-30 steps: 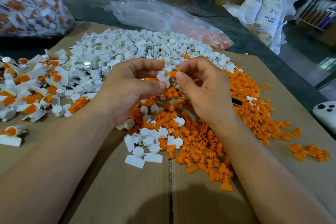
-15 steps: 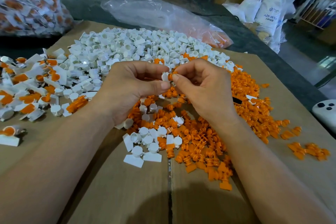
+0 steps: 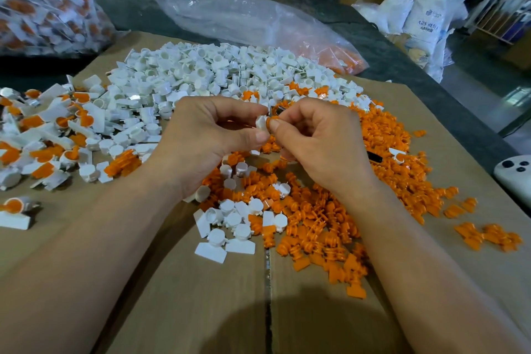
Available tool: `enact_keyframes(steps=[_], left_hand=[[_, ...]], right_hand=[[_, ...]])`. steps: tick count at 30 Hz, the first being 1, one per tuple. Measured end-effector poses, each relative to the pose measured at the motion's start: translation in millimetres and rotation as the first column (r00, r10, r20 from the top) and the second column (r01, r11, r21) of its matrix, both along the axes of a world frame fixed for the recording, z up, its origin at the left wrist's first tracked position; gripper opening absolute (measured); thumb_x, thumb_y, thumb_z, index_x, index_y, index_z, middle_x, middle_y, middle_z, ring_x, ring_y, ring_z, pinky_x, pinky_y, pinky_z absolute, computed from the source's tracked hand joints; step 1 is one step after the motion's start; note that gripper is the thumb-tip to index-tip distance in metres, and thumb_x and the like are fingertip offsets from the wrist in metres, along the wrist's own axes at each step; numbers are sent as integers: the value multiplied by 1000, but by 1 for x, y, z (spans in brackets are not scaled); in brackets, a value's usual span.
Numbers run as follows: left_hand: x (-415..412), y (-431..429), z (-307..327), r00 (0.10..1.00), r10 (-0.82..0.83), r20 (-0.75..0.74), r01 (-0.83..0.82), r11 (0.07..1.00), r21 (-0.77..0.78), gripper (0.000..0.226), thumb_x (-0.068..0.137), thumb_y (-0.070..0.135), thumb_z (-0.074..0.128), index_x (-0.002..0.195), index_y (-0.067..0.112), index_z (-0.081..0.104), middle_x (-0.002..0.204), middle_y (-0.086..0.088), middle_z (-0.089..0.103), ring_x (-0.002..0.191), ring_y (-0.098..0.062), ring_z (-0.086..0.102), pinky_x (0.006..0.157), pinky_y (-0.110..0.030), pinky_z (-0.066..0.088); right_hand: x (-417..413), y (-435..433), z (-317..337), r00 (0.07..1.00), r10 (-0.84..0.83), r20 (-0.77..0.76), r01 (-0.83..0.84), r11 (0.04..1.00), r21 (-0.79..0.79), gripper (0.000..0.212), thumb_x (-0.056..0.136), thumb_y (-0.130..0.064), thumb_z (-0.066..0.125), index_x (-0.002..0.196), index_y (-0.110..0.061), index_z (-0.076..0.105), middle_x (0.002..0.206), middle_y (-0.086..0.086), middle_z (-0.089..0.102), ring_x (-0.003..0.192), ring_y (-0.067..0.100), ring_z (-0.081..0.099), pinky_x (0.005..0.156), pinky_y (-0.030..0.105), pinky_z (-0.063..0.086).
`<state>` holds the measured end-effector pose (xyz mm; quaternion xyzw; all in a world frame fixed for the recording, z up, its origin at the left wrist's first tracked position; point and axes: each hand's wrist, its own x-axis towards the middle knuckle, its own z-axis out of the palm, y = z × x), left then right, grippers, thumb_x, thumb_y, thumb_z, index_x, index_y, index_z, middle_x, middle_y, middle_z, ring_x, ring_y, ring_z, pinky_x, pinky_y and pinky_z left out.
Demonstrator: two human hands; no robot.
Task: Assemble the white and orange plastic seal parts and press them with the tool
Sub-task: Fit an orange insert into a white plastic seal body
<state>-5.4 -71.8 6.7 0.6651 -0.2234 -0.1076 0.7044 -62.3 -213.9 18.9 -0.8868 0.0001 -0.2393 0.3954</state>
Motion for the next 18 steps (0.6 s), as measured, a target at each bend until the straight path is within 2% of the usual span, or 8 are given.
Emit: enact_keyframes(steps=[7, 12, 15, 18], left_hand=[[-3, 0, 1, 994, 48, 96, -54, 997, 63, 32, 50, 22, 74, 82, 25, 71, 83, -2, 72, 79, -17, 69, 70, -19, 56], [-3, 2, 1, 997, 29, 77, -33, 998, 50, 31, 50, 21, 74, 80, 21, 71, 79, 4, 73, 72, -11, 70, 64, -14, 53], [-3, 2, 1, 995, 33, 91, -37, 998, 51, 30, 50, 21, 74, 80, 23, 71, 79, 5, 72, 72, -10, 70, 64, -13, 53], [-3, 2, 0, 995, 27, 92, -31, 999, 41, 30, 50, 22, 74, 79, 24, 71, 79, 4, 73, 73, -11, 70, 66, -15, 54]], right_hand=[[0, 1, -1, 999, -2, -36, 2, 1000, 17, 20, 85, -17, 64, 67, -23, 57, 58, -4, 62, 52, 12, 62, 57, 35, 54], [0, 1, -2, 999, 25, 44, -19, 991, -130, 13, 85, -16, 63, 73, -11, 62, 59, 3, 61, 55, 21, 60, 54, 38, 49], [0, 0, -3, 997, 34, 69, -22, 986, -165, 14, 85, -15, 63, 75, -6, 63, 58, 6, 61, 53, 21, 57, 51, 37, 47], [0, -1, -3, 998, 23, 64, -14, 989, -148, 14, 85, -15, 64, 73, -9, 63, 56, 2, 60, 52, 19, 58, 51, 35, 48]])
